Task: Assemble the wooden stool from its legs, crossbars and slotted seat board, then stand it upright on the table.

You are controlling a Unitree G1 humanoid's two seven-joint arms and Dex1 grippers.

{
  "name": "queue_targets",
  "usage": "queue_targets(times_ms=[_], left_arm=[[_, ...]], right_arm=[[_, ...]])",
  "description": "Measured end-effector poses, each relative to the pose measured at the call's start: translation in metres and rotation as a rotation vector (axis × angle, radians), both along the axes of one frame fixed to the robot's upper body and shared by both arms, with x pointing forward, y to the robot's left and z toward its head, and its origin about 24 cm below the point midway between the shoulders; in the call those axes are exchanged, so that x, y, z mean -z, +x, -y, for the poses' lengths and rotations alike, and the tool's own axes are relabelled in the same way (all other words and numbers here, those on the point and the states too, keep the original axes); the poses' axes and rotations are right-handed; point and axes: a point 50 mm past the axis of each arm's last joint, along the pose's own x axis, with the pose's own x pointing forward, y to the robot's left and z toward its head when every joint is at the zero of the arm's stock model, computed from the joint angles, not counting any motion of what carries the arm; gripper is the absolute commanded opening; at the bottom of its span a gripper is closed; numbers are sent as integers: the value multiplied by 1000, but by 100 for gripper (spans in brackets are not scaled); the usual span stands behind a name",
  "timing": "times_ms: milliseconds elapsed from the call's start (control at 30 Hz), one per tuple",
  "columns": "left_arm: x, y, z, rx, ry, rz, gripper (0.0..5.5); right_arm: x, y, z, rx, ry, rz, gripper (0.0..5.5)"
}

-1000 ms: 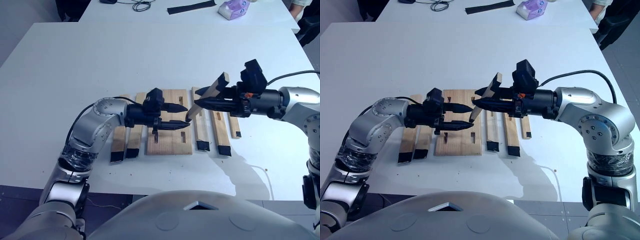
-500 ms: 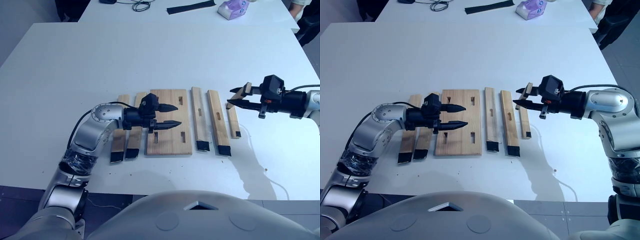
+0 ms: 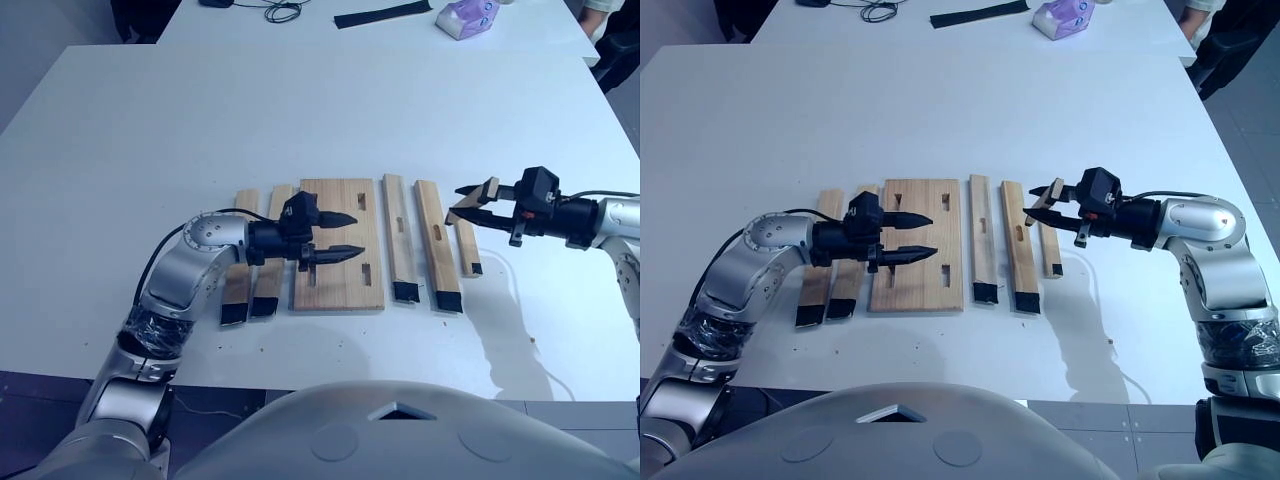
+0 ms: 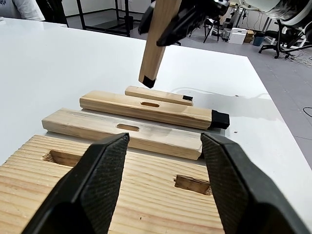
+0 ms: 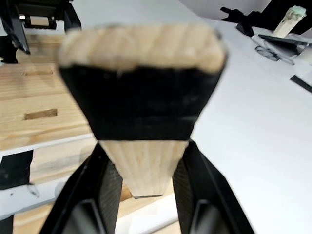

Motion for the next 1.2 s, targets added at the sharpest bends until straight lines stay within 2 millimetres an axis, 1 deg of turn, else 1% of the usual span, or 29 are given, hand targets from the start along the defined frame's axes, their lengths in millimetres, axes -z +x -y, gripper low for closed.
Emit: queue_targets(times_ms=[100,500,600,733,867,1000,1200], left_arm=[[0,-2,1,5,0,-5,273],[1,-6,1,16,0,-30,273],[1,-6,1,25,-4,-35,273],[0,-6,1,28,-9,-38,273],[-1,-6,0,25,-9,-35,273],[-1,-6,0,26,-9,-37,273],[-2,-6,0,31,-12,-43,273]], right_arm=[[5,-3,-1,-8,-5,-14,130],[14,-6,-13,-46,-6,-4,130],[18,-9,-12,-48,-19,-9,130],[19,-8,-11,-48,-27,3,130],[18,-6,-9,-40,-32,10,130],[12,-1,-10,-44,-32,35,130],[18,-5,-7,-40,-35,29,130]])
